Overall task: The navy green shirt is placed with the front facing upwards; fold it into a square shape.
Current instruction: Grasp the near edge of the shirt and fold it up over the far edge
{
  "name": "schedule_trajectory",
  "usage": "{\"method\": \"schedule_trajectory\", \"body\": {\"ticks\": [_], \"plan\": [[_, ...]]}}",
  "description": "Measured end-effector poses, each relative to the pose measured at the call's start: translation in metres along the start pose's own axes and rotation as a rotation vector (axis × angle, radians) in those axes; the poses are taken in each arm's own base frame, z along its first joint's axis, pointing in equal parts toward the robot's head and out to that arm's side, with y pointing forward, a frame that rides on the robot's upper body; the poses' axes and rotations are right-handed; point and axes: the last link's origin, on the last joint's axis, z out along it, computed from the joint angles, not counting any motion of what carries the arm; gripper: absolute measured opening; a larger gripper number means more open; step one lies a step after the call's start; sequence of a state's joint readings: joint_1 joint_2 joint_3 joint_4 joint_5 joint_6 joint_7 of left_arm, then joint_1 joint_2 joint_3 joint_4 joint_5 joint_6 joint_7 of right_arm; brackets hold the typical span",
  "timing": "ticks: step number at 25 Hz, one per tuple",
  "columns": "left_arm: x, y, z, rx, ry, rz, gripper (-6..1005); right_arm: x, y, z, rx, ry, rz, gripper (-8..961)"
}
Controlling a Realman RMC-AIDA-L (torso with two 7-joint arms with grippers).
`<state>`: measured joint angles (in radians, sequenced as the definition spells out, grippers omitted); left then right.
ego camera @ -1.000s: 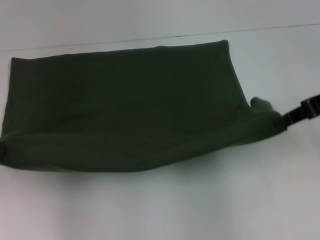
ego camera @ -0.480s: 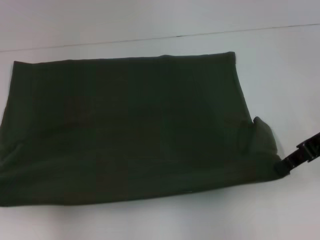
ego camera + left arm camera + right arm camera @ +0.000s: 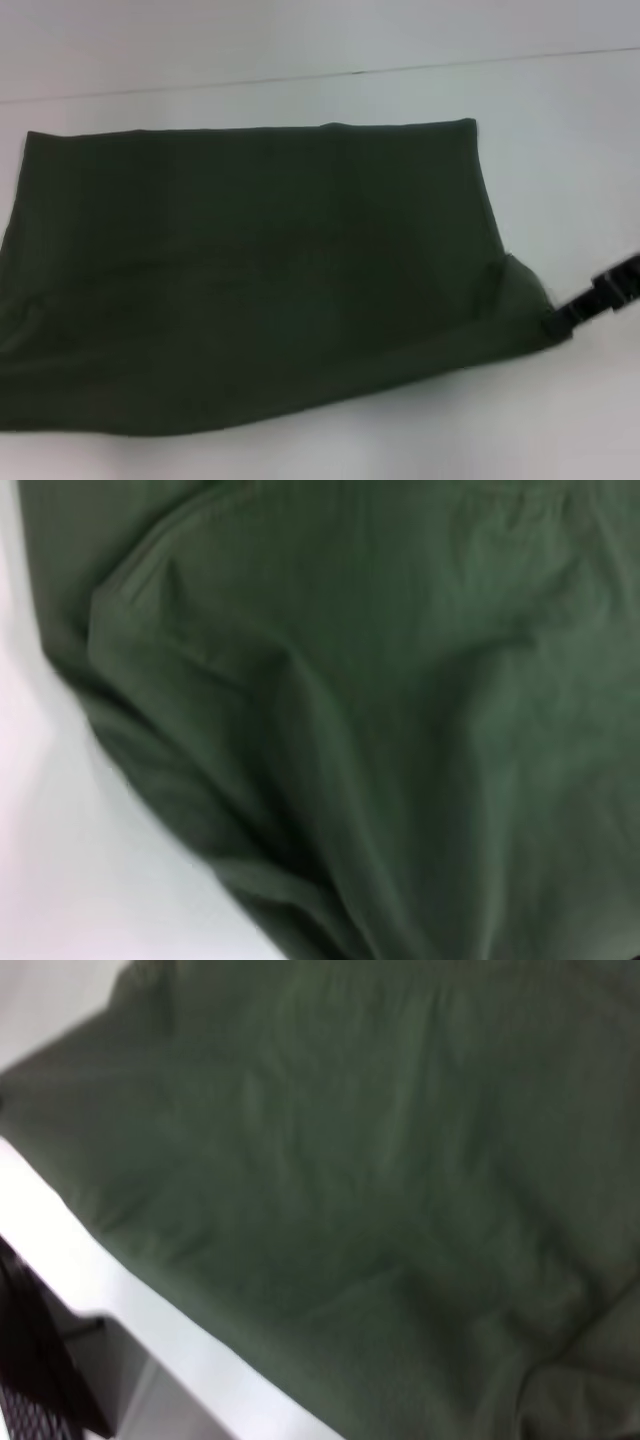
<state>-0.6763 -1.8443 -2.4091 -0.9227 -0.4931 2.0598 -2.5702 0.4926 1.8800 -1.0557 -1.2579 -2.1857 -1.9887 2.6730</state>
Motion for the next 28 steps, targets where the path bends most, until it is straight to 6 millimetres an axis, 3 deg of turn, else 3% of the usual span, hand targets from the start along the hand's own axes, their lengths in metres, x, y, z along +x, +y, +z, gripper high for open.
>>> {"method": "schedule_trajectory", "body": {"ticks": [5,11,19,28], "plan": [[0.015,0.004,-0.018,-0.024,0.127,0.036,10,-0.021,-0.001,-0.016,0.025,-0.099,-0.039,21],[0.047,0.008,-0.034,0.014,0.293,0.062,9,-0.039,-0.012,-0.025,0.083,-0.181,-0.031,21],[0.097,0.015,-0.026,0.079,0.454,0.059,8,-0.060,-0.038,-0.024,0.170,-0.311,0.024,20],[0.132,0.020,-0.009,0.180,0.592,0.042,10,-0.091,-0.049,-0.018,0.285,-0.419,0.020,20]]}}
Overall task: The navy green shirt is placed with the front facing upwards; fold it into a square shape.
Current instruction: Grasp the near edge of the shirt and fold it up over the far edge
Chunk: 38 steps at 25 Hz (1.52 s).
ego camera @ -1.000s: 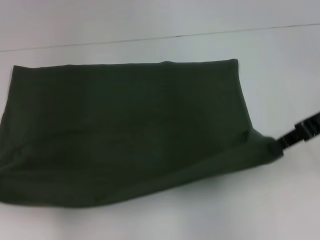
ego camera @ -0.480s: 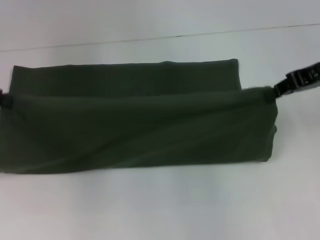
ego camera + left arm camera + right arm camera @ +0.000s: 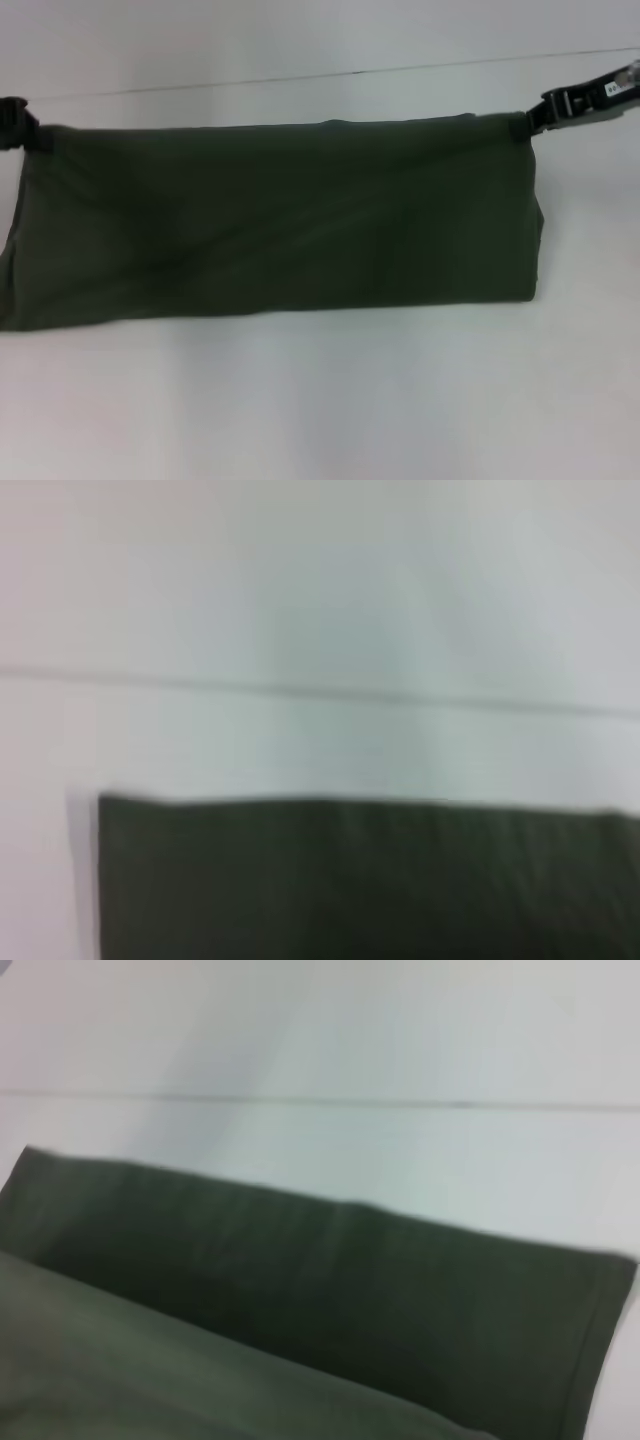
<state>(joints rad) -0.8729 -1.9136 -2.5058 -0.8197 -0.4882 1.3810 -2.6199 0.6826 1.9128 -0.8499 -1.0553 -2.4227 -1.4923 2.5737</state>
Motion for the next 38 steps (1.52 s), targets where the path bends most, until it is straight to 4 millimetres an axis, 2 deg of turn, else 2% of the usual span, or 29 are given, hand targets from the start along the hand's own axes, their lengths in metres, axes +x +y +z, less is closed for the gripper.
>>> {"method": "schedule_trajectory", "body": {"ticks": [7,13,15,22,27,38], "plan": [[0.009,0.007,0.023,0.040,0.104,-0.009,10,-0.006,-0.007,0.011,0.037,-0.050,0.018,21],[0.012,0.014,0.045,0.069,0.124,-0.002,10,-0.014,-0.005,0.026,0.072,-0.109,0.009,21],[0.012,0.014,0.046,0.074,0.127,-0.001,9,-0.018,-0.005,0.038,0.109,-0.120,-0.003,21],[0.014,0.013,0.050,0.097,0.146,0.002,10,-0.025,-0.003,0.059,0.180,-0.108,-0.046,20],[0.014,0.015,0.053,0.109,0.153,0.015,11,-0.033,0.000,0.064,0.198,-0.129,-0.062,20],[0.017,0.021,0.056,0.106,0.174,-0.001,18,-0.035,0.002,0.069,0.218,-0.137,-0.078,21]]}}
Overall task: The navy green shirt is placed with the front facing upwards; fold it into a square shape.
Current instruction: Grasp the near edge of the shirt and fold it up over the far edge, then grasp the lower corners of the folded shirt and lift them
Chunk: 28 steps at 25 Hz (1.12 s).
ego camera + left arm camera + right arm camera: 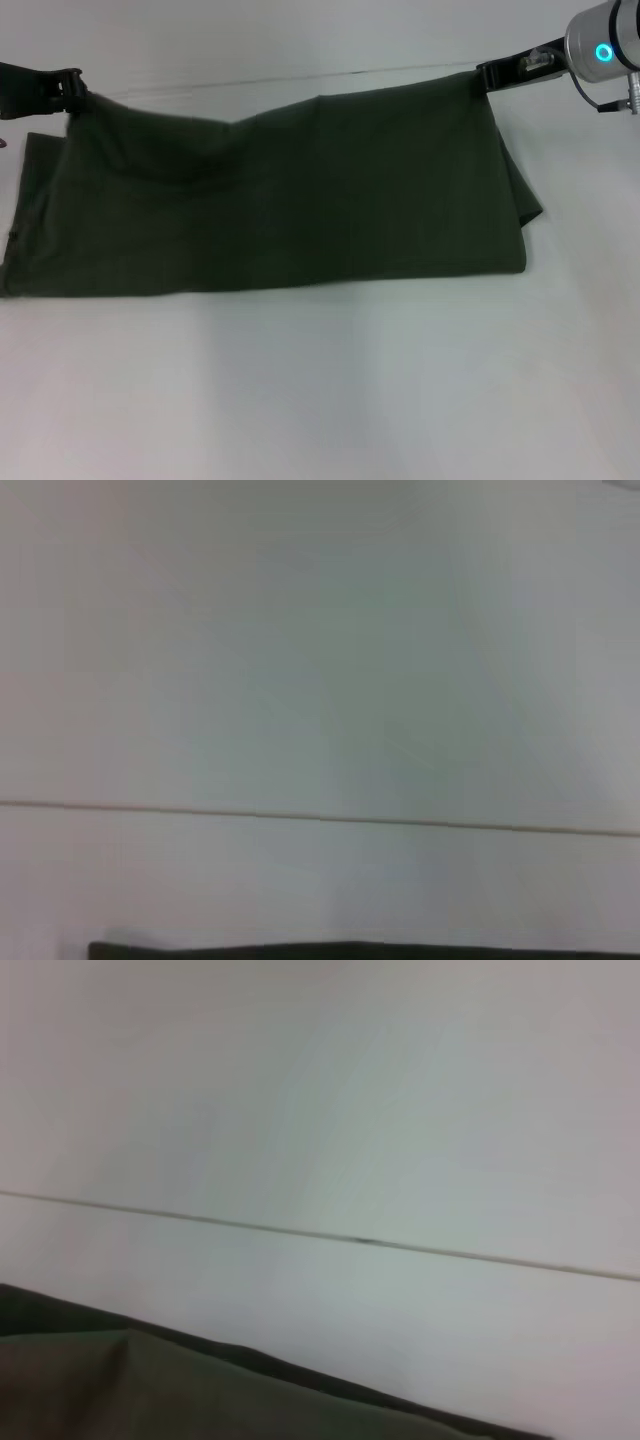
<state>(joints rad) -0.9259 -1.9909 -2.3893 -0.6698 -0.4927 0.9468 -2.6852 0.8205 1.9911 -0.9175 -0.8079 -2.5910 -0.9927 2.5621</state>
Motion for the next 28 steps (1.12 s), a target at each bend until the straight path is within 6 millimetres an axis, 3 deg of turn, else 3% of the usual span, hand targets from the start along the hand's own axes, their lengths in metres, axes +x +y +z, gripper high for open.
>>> {"method": "schedule_trajectory", "body": {"ticks": [9,17,20,28], "plan": [[-0.002,-0.005,-0.001,0.031,-0.012,-0.025,270,-0.008,-0.014,-0.003,0.096,-0.003,-0.027,123],[-0.001,-0.008,-0.010,0.030,0.015,-0.034,442,-0.014,-0.021,-0.010,0.134,-0.001,-0.012,427],[-0.001,-0.008,-0.012,0.025,0.010,-0.033,680,-0.013,-0.021,-0.011,0.128,0.015,-0.013,546],[0.001,-0.006,-0.022,0.007,-0.002,-0.020,773,-0.008,-0.018,-0.017,0.081,0.055,-0.020,685]]}}
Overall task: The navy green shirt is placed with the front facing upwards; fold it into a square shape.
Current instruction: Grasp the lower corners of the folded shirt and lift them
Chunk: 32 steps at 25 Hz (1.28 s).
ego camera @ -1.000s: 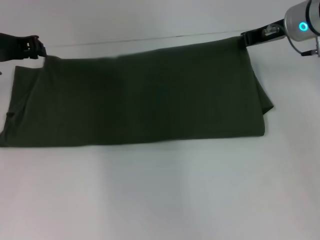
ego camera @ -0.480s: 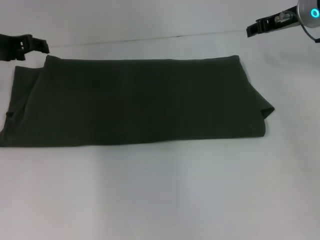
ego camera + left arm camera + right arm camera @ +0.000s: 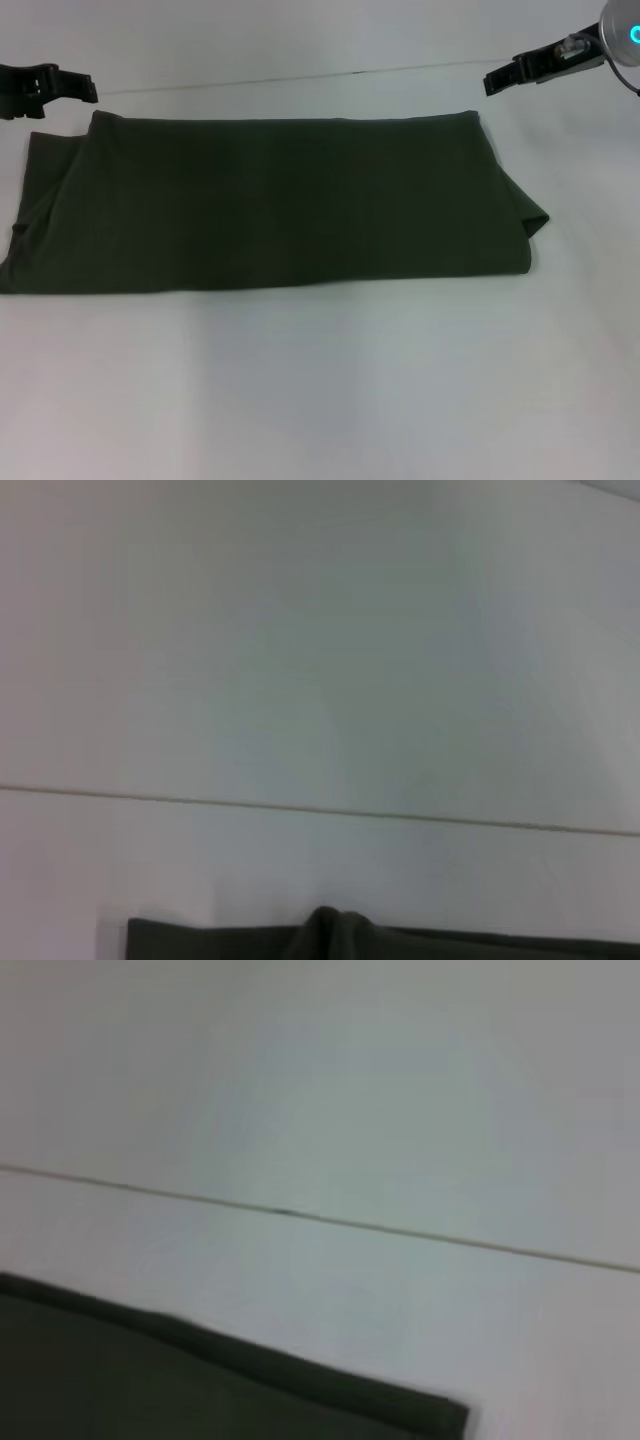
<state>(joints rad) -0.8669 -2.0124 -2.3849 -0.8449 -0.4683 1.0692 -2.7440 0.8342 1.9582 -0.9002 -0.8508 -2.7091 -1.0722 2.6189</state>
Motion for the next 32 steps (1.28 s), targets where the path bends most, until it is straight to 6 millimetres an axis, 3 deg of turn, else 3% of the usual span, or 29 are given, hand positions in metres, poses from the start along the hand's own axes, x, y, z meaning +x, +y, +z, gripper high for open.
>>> {"method": "schedule_trajectory", "body": {"ticks": [5,14,22,32], "plan": [[-0.003,-0.003,-0.010,-0.017,-0.048,0.016,771,0.006,0.013,-0.011,-0.117,0.014,-0.046,787],[-0.018,-0.027,-0.041,-0.033,-0.208,0.042,769,0.020,0.040,-0.038,-0.404,-0.009,-0.023,945],[-0.041,-0.050,-0.039,0.098,-0.367,0.018,767,0.024,0.037,-0.040,-0.427,-0.008,0.015,944],[-0.054,-0.046,-0.027,0.147,-0.417,0.025,766,0.026,0.035,-0.041,-0.429,-0.005,0.038,945]]}}
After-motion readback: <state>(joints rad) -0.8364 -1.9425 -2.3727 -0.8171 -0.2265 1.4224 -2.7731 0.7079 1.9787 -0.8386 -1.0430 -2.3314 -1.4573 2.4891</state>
